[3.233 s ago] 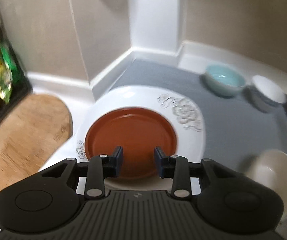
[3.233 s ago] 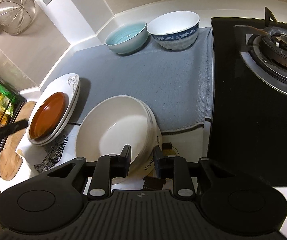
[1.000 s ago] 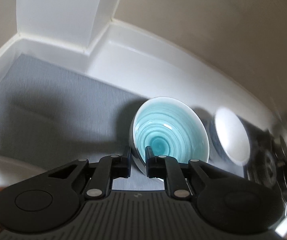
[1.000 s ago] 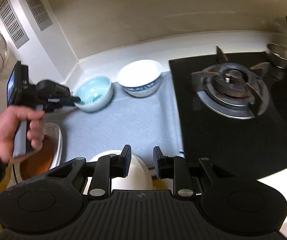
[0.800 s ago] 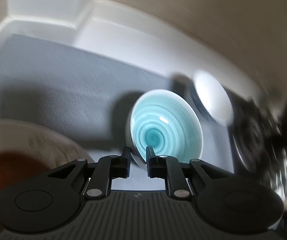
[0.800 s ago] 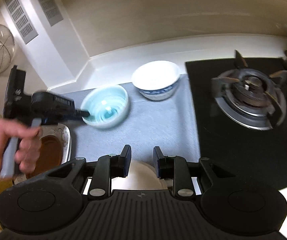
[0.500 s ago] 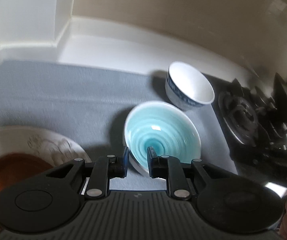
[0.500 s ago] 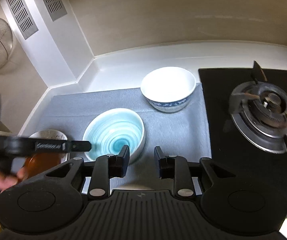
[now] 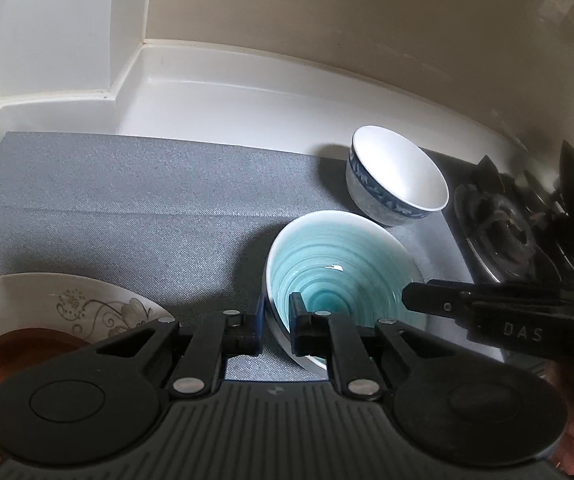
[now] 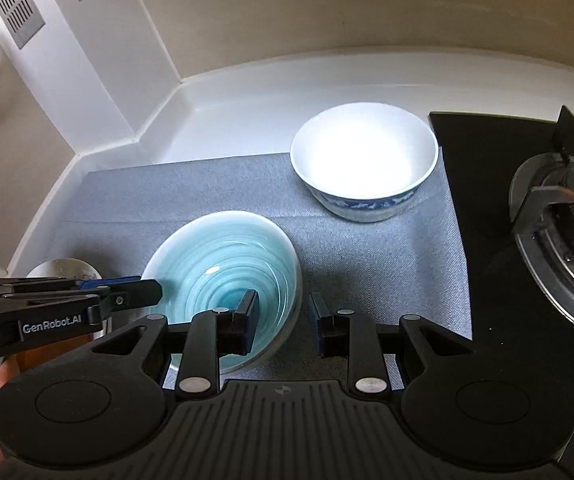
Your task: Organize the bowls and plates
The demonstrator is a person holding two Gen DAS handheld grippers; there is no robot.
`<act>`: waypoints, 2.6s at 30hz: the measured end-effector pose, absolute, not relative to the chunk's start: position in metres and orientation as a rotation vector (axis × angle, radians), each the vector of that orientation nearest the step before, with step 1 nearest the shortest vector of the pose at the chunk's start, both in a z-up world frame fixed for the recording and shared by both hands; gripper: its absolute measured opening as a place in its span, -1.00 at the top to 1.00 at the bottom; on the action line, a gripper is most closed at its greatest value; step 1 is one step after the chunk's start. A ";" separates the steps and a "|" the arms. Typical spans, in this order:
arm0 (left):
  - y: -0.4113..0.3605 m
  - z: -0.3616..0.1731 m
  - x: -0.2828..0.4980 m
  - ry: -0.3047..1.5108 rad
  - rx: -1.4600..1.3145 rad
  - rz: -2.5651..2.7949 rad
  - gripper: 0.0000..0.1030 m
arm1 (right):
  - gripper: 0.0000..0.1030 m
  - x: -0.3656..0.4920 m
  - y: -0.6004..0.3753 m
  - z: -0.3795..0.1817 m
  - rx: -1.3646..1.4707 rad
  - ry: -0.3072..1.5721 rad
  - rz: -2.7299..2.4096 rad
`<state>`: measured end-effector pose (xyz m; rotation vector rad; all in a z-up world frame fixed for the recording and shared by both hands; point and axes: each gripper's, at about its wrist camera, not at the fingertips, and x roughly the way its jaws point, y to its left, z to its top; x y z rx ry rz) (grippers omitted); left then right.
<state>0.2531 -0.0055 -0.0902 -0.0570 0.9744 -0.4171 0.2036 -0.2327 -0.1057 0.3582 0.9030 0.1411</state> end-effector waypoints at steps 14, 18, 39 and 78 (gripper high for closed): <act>-0.011 -0.095 0.249 0.932 -0.049 -0.377 0.81 | 0.69 0.211 -0.226 -0.115 0.299 0.937 0.158; -0.011 -0.089 0.244 0.911 -0.044 -0.387 0.80 | 0.72 0.211 -0.226 -0.115 0.290 0.948 0.146; -0.022 -0.025 0.173 0.807 -0.044 -0.474 0.80 | 0.74 0.140 -0.246 -0.047 0.318 0.814 0.100; -0.043 -0.061 0.113 0.992 0.017 -0.512 0.77 | 0.69 0.065 -0.245 -0.083 0.303 1.025 0.060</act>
